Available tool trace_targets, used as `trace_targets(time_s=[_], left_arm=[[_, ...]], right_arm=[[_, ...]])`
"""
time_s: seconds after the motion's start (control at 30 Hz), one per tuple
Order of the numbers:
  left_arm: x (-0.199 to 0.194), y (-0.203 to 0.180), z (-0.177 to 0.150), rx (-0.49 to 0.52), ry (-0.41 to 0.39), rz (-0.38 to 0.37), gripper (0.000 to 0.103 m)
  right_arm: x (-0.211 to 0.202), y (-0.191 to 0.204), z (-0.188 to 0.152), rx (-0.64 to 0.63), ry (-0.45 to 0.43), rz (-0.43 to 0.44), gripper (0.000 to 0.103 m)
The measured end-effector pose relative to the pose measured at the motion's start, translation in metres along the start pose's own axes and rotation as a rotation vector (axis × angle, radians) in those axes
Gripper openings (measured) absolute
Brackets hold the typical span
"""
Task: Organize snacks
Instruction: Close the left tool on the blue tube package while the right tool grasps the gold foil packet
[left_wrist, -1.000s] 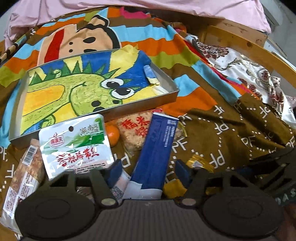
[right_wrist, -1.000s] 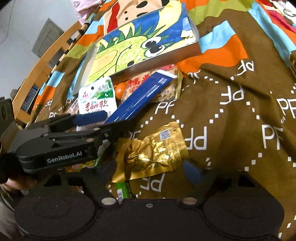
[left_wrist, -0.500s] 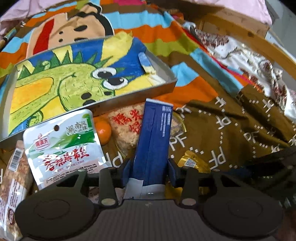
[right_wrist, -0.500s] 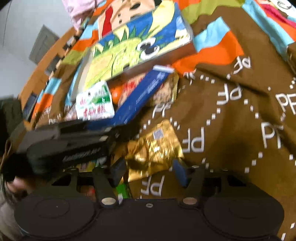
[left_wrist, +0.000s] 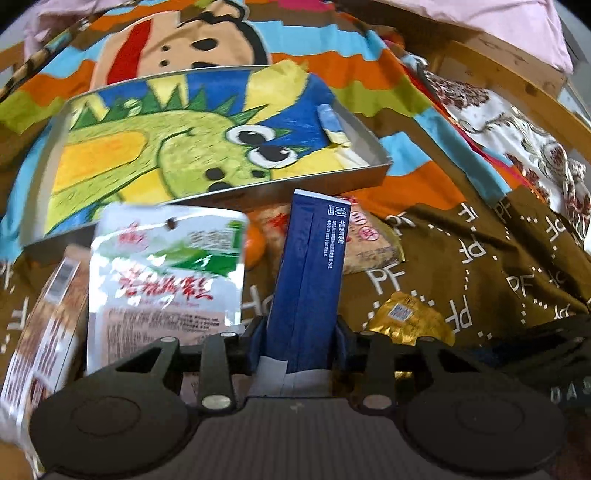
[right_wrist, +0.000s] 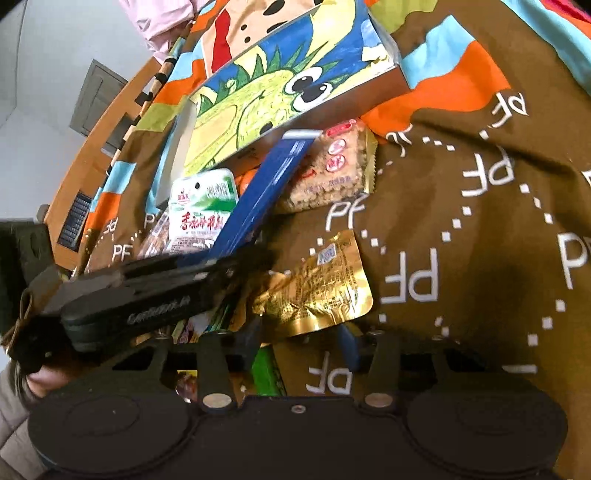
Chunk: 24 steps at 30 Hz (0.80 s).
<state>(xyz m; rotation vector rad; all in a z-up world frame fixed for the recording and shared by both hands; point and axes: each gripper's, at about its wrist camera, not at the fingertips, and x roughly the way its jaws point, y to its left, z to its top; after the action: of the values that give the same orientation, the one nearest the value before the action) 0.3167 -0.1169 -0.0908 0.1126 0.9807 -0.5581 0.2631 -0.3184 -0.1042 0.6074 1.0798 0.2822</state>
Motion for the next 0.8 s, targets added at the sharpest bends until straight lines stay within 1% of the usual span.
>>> trace_targets(time_s=[0.13, 0.27, 0.37, 0.4, 0.43, 0.57, 0.67, 0.8], left_arm=[[-0.003, 0.007, 0.000, -0.022, -0.010, 0.003, 0.041], [0.002, 0.009, 0.002, -0.036, -0.009, 0.001, 0.041], [0.006, 0.007, 0.003, -0.038, -0.005, 0.009, 0.041], [0.006, 0.006, 0.003, -0.037, -0.008, 0.018, 0.041], [0.005, 0.003, 0.003, -0.035, -0.013, 0.029, 0.040], [-0.001, -0.004, 0.001, -0.029, -0.027, 0.068, 0.038], [-0.008, -0.006, -0.002, -0.041, -0.037, 0.084, 0.037], [-0.021, -0.006, -0.002, -0.065, -0.072, 0.102, 0.037]], right_arm=[[0.003, -0.003, 0.007, 0.059, -0.027, 0.032, 0.047], [0.008, -0.004, 0.011, 0.087, -0.031, 0.032, 0.047], [0.009, -0.003, 0.011, 0.074, -0.043, 0.032, 0.036], [0.008, -0.002, 0.011, 0.068, -0.047, 0.033, 0.036], [0.008, -0.002, 0.011, 0.064, -0.049, 0.033, 0.028], [0.001, 0.005, 0.009, 0.008, -0.082, 0.022, 0.019], [-0.004, 0.012, 0.007, -0.037, -0.105, 0.011, 0.017], [-0.011, 0.014, 0.004, -0.056, -0.121, 0.006, 0.016]])
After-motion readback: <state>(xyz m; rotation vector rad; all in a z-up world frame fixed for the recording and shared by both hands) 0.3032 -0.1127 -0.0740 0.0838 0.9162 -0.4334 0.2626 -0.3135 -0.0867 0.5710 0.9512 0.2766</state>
